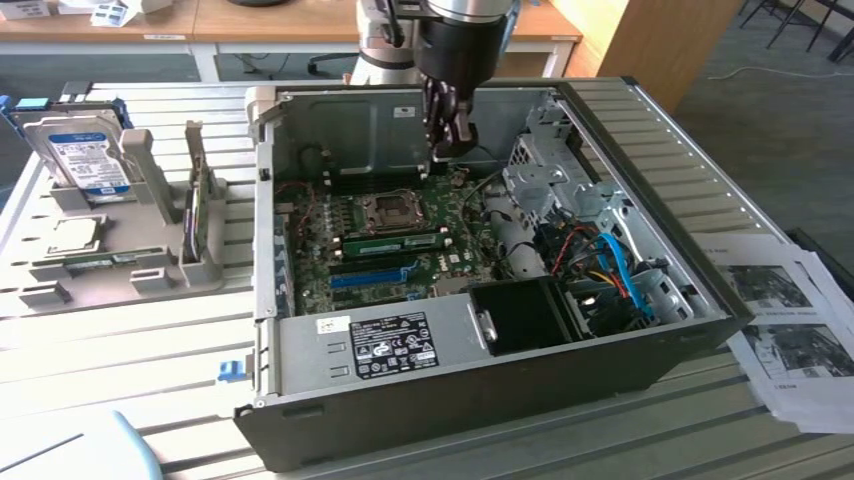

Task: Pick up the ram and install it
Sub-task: 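Press down the ram until it locks into place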

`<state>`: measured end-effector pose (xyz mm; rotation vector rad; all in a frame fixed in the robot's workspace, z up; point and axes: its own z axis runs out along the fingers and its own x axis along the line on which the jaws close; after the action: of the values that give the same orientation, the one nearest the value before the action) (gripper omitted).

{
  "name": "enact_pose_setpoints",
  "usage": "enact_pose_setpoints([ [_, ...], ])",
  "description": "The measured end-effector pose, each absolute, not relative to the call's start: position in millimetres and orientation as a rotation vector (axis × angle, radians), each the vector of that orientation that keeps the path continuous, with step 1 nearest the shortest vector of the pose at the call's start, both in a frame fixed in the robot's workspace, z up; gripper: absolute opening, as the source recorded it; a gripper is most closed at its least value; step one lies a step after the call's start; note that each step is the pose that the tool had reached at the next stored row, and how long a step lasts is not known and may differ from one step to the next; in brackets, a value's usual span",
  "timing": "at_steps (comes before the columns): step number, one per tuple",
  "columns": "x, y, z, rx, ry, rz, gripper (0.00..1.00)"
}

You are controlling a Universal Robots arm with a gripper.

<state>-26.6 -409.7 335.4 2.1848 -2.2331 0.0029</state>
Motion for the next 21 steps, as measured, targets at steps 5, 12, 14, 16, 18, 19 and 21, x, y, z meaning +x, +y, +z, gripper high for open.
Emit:
enact_pose_setpoints([
  [5,-18,-410,335,2.184,-2.233,0.002,0.09],
  [12,-12,-410,335,2.184,-2.232,0.002,0.09],
  [14,-12,-410,335,2.184,-2.232,0.002,0.09],
  [16,-12,-410,333,2.184,-2.232,0.002,0.09],
  [18,-12,-410,331,2.184,-2.232,0.002,0.09],
  [19,-12,-410,329,2.184,-2.232,0.002,0.09],
  [21,-12,-410,327,2.184,-2.232,0.002,0.09],
])
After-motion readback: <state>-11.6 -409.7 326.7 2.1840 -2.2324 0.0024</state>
